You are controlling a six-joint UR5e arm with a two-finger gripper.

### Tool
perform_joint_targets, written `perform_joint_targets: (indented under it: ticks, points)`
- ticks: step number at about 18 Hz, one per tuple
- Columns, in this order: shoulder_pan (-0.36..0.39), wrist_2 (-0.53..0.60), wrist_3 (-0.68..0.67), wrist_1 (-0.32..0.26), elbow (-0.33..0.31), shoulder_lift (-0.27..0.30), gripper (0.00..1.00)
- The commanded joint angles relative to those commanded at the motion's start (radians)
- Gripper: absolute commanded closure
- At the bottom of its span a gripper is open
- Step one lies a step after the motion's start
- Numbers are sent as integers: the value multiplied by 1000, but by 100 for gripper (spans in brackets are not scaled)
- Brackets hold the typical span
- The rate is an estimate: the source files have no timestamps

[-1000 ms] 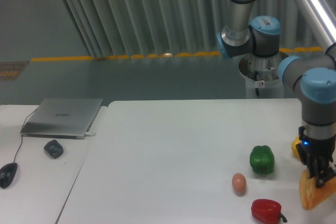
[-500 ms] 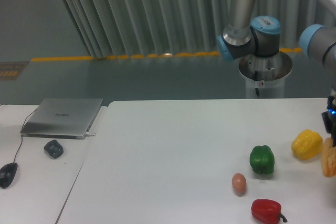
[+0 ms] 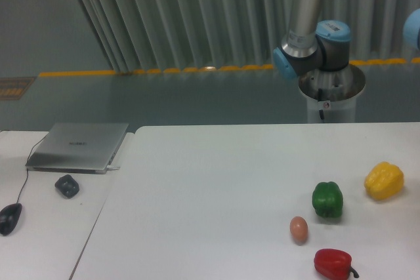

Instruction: Place the triangular bread in the basket

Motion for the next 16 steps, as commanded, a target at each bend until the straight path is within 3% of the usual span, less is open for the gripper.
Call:
perform_joint_targets:
  ticks: [3,7,9,10,11,12,16]
  points:
    - [15,15,-2,48,-8,-11,74]
    - [21,19,-6,77,-8,-22,61]
    - [29,17,-6,91,-8,-25,45]
    - [32,17,-5,97,-8,-28,31]
    - [35,17,-5,97,-8,-29,9]
    - [35,17,-6,97,-9,-29,0]
    - [40,12,-5,97,-18,-20,0]
